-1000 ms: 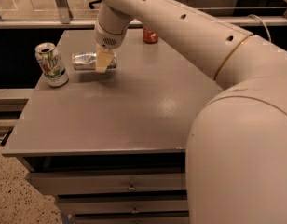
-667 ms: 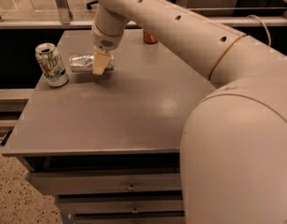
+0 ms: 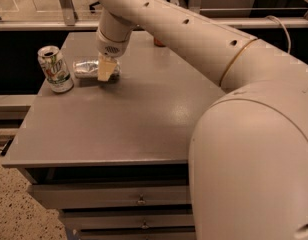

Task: Move redbull can near 7up can

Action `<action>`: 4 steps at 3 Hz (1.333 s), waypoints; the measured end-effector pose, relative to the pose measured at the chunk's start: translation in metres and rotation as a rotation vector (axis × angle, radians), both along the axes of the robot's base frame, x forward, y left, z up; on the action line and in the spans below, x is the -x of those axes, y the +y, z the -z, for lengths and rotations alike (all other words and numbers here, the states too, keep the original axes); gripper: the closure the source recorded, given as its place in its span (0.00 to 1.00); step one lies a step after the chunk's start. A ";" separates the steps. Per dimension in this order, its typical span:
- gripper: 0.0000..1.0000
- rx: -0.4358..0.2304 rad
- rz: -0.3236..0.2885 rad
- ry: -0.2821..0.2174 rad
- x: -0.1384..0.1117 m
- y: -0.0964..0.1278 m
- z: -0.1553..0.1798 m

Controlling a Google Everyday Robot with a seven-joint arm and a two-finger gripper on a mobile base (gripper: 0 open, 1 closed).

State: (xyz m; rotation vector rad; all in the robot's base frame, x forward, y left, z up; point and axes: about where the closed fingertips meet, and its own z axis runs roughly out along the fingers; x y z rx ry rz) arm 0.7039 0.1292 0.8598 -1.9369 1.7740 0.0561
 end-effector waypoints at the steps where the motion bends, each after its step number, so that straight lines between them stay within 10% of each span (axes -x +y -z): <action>1: 0.11 -0.005 -0.006 0.002 0.002 0.001 0.002; 4: 0.00 -0.052 -0.001 0.010 0.009 -0.022 -0.003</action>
Offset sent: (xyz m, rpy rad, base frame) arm -0.0049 -0.0025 0.0037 0.0195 -0.0048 0.0082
